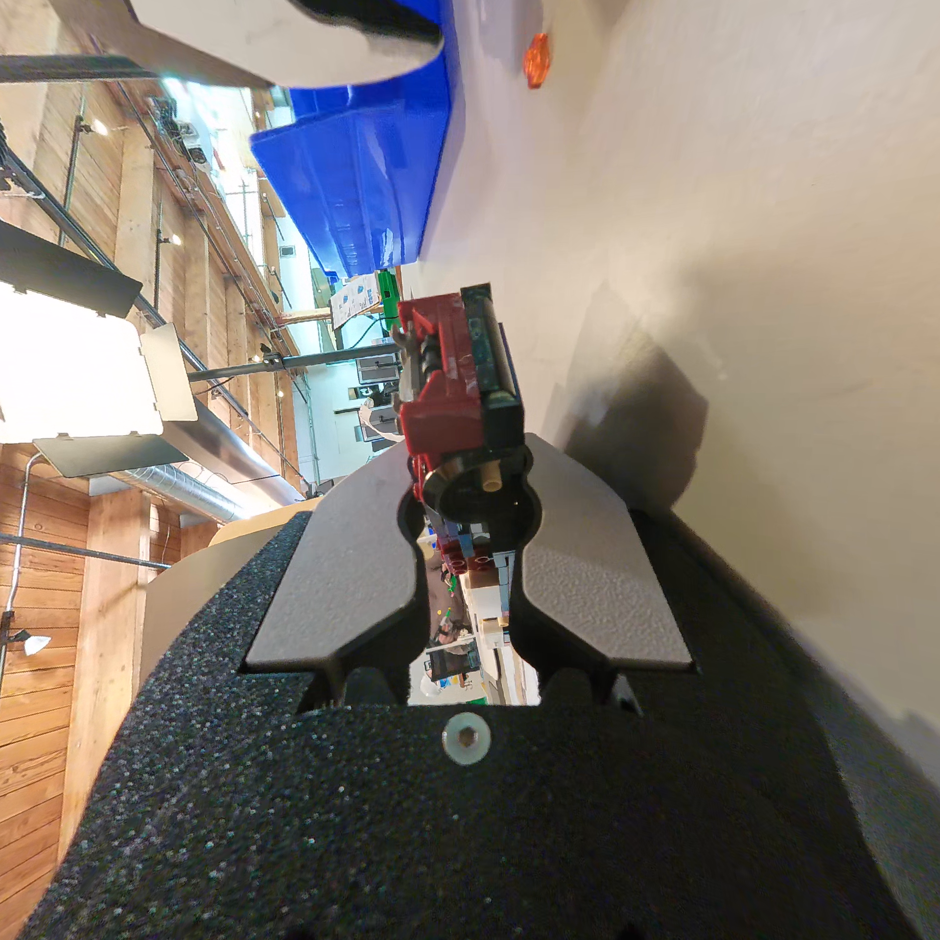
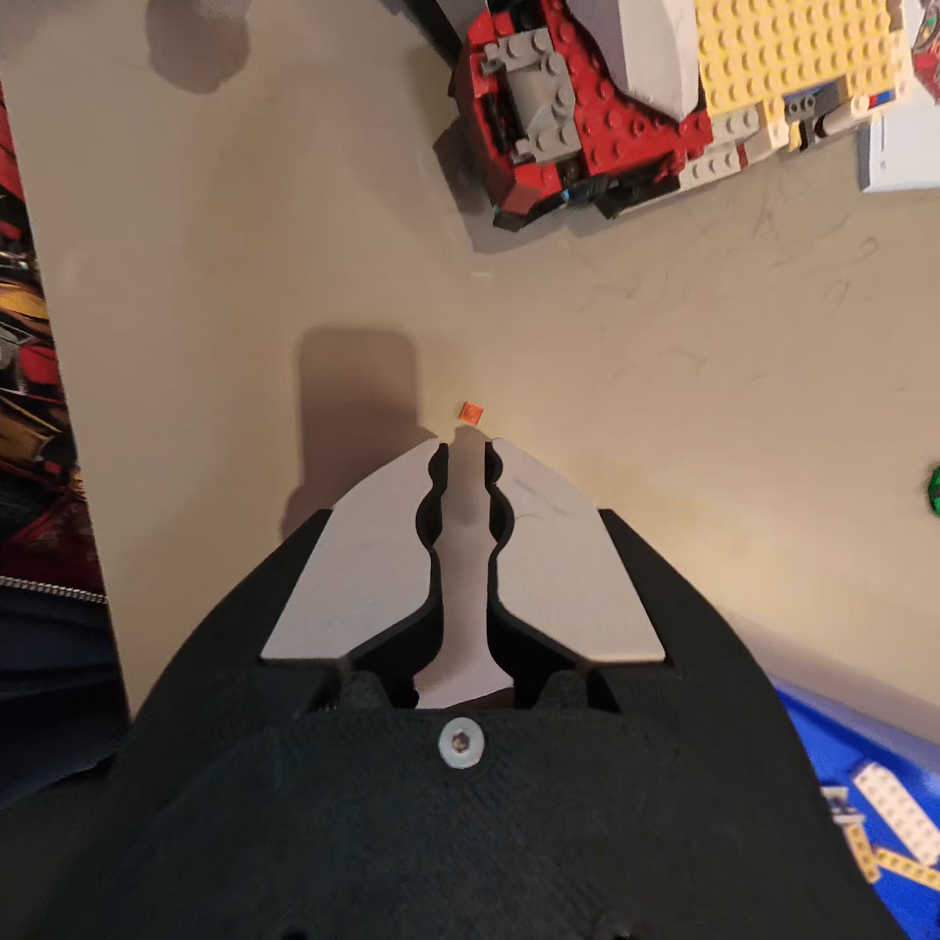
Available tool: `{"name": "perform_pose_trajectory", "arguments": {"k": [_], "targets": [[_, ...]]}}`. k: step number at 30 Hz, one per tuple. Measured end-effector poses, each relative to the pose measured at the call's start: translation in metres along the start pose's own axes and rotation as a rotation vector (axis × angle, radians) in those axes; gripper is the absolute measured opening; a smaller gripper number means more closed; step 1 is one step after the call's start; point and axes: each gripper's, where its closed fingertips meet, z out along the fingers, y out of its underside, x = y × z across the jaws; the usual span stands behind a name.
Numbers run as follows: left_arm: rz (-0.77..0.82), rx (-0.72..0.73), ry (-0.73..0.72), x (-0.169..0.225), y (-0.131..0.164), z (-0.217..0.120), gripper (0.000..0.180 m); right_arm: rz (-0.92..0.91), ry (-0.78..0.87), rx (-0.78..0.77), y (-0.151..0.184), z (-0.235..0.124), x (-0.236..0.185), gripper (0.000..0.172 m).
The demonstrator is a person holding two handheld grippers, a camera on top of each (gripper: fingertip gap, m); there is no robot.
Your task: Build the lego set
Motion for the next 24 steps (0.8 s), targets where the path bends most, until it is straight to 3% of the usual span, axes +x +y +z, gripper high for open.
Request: {"name": "perform_pose_trajectory", "arguments": {"k": [1, 12, 24], "targets": [[0.0, 0.002, -0.001, 0.0, 0.0, -0.001, 0.033, 0.013, 0.003, 0.003, 0.002, -0.001, -0.002, 0.014], [0.04, 0.038, -0.047, -0.005, -0.009, -0.004, 0.033, 0.145, 0.014, -0.023, 0.001, 0.023, 0.002, 0.017], [0.064, 0.023, -0.095, -0.009, -0.005, -0.005, 0.033, 0.091, -0.008, -0.016, -0.007, 0.03, 0.008, 0.008]]}}
